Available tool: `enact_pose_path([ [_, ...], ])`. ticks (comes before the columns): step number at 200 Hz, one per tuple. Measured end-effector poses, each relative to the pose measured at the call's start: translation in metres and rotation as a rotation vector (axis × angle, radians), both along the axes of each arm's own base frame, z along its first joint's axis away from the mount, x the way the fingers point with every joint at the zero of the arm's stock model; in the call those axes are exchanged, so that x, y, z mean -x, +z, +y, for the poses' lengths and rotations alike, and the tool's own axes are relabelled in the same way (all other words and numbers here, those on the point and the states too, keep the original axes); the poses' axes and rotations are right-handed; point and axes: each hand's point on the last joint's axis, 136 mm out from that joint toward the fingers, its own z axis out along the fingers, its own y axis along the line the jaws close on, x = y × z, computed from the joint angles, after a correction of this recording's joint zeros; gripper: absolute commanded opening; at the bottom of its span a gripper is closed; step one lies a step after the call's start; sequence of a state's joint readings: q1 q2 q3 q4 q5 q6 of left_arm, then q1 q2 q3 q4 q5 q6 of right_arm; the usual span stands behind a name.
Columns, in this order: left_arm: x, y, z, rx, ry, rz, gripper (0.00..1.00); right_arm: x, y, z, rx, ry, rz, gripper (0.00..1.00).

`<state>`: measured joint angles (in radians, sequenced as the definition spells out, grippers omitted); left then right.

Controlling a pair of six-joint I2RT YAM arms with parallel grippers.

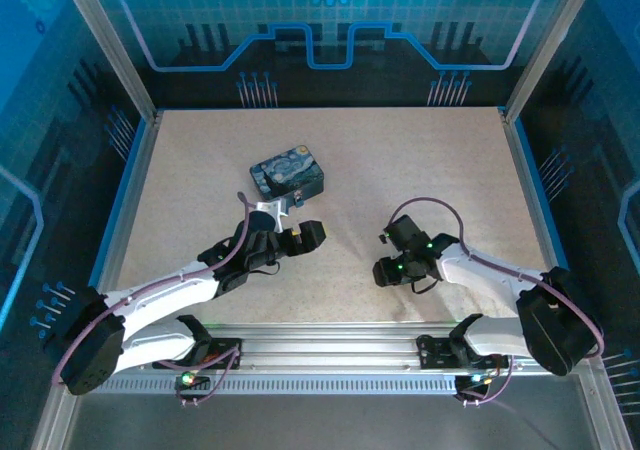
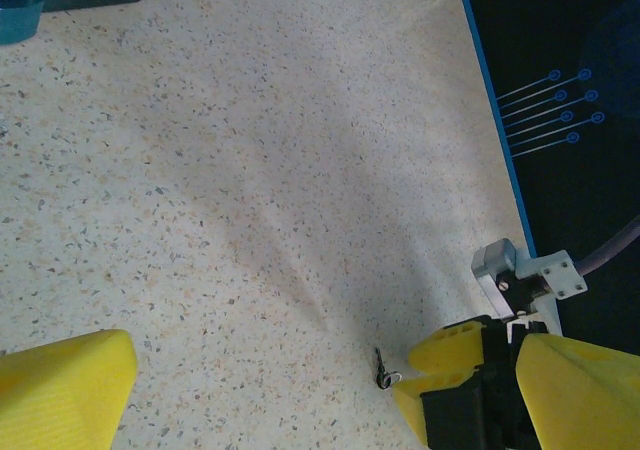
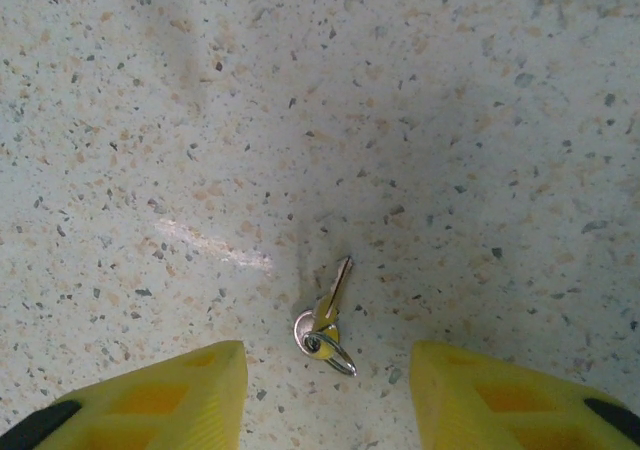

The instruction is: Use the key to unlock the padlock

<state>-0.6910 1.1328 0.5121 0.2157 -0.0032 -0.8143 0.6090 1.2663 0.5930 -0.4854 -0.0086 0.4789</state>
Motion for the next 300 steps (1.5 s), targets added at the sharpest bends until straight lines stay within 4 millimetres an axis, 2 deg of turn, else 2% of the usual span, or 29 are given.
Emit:
enact_pose_path([
  [202, 0.0, 0.0, 0.0, 0.0, 0.001, 0.0, 0.99, 0.004, -0.015, -0.003, 0.035, -0.011, 0.036, 0.24],
  [300, 0.001, -0.003, 0.001, -0.005, 0.003, 0.004, 0.99, -0.001, -0.013, -0.004, 0.038, -0.025, 0.011, 0.02],
])
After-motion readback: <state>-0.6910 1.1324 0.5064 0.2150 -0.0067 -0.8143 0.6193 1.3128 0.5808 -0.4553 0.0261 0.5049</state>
